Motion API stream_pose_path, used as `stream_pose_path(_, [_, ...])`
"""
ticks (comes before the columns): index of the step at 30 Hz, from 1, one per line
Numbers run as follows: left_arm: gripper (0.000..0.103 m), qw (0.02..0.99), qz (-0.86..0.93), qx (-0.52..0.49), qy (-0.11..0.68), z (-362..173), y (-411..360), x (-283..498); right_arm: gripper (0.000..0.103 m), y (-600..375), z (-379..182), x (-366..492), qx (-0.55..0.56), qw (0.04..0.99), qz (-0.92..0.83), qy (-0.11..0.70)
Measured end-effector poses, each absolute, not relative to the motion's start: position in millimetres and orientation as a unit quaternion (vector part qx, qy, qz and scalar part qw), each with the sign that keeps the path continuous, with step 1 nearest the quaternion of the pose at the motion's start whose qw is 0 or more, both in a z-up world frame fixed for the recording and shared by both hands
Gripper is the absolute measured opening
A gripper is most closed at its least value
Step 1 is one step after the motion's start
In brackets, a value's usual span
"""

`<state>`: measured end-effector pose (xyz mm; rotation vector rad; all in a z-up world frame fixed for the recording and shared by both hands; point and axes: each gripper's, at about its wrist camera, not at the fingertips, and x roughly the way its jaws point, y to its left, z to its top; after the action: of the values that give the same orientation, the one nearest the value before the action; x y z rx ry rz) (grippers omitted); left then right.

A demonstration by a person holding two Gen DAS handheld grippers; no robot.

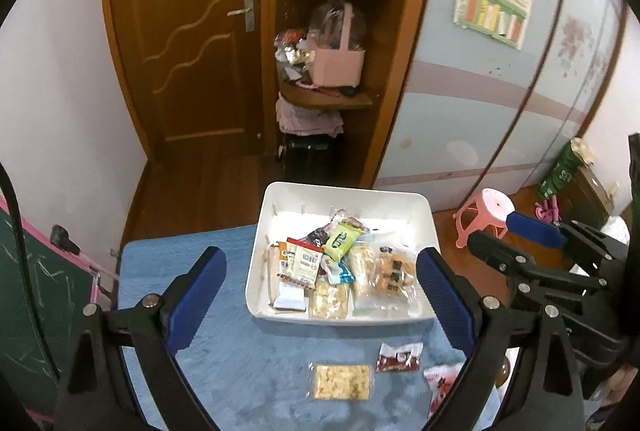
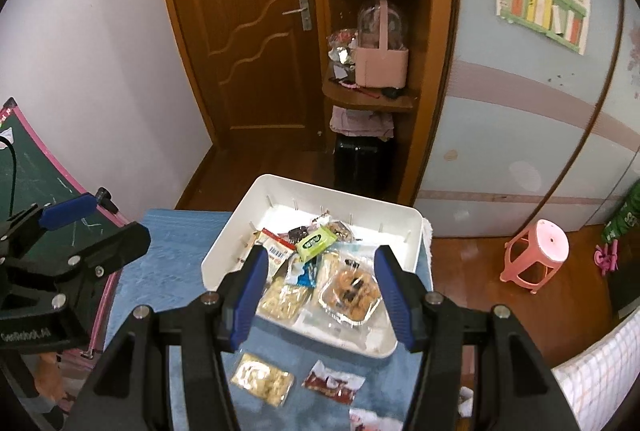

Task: Organize snacks
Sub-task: 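Pull both tools back and lower them toward the cracker pack and red bag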

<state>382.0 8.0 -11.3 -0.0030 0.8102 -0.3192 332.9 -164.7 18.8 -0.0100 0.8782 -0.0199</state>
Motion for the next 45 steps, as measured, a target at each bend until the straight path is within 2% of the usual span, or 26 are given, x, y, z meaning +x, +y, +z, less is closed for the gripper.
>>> stream_pose_path(11, [0.097,0.910,-0.213,0.052,0.351,9.0,12.5,275.7,0.056,-158.5,44.3,236.1,0.006,0.919,-0.033,0.393])
stream_pose_path(16, [0.097,0.910,-0.231,0.063,0.339,0.9,17.0,239.5,0.064,-165.6,37.9,196.3,0.013,0.922,-0.053,0.384])
stream_pose_path(21, [0.097,0.905,-0.240,0.064,0.347,-18.0,14.7,219.5,0.065,-178.0,16.7,172.1,0.027,0.914,-0.076,0.397])
stream_pose_path(33, [0.097,0.873,-0.239,0.058,0.421,-96.3,-19.5,238.0,0.065,-202.5,-52.2,155.2,0.063,0.874,-0.100,0.471])
stream_pose_path(45, [0.097,0.831,-0.204,0.070,0.512,-191.3,-59.1,292.9,0.065,-224.4,-119.5,176.8,0.058,0.835,-0.100,0.538])
